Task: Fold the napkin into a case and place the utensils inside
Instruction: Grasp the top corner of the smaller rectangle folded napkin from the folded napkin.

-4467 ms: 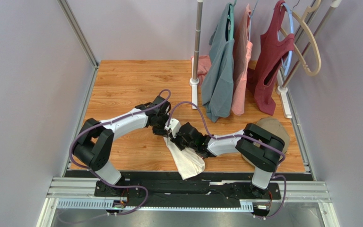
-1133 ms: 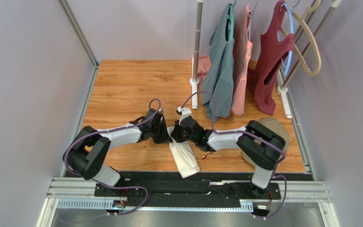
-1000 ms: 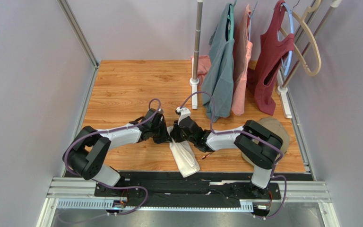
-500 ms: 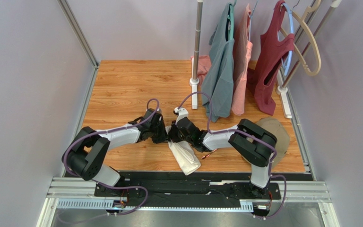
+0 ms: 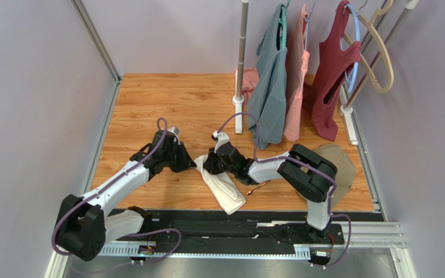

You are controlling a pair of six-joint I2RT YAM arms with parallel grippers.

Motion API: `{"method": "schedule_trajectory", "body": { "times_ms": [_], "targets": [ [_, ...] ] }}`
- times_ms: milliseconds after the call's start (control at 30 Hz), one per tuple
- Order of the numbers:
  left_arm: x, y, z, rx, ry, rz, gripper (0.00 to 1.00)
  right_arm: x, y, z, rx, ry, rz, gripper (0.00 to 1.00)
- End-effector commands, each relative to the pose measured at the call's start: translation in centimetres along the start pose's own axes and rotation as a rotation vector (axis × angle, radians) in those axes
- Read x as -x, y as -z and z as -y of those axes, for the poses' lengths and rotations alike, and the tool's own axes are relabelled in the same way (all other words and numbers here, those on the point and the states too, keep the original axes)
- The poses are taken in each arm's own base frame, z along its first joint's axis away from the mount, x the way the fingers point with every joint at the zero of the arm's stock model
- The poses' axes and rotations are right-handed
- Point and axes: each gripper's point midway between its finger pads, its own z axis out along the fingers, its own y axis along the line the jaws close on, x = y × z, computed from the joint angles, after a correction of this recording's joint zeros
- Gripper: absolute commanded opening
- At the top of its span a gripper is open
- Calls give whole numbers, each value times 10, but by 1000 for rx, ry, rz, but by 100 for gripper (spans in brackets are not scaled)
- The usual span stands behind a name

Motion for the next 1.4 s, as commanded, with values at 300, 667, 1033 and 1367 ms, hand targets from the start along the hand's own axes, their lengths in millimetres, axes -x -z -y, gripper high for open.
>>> {"method": "schedule_trajectory", "body": {
  "times_ms": [300,667,1033,1367],
  "targets": [
    [43,-47,23,-95,12,-103,0,-31,8,13,8,36,-99,16],
    [27,-71,15,-96,27,-166,0,-36,12,4,45,46,-151,31],
    [11,-73,-4,-55,33,-174,0,-17,56,-14,82,65,-184,47],
    [15,-64,-1,-52,12,-152,0,6,65,-1,133,-64,-157,40]
  ]
}}
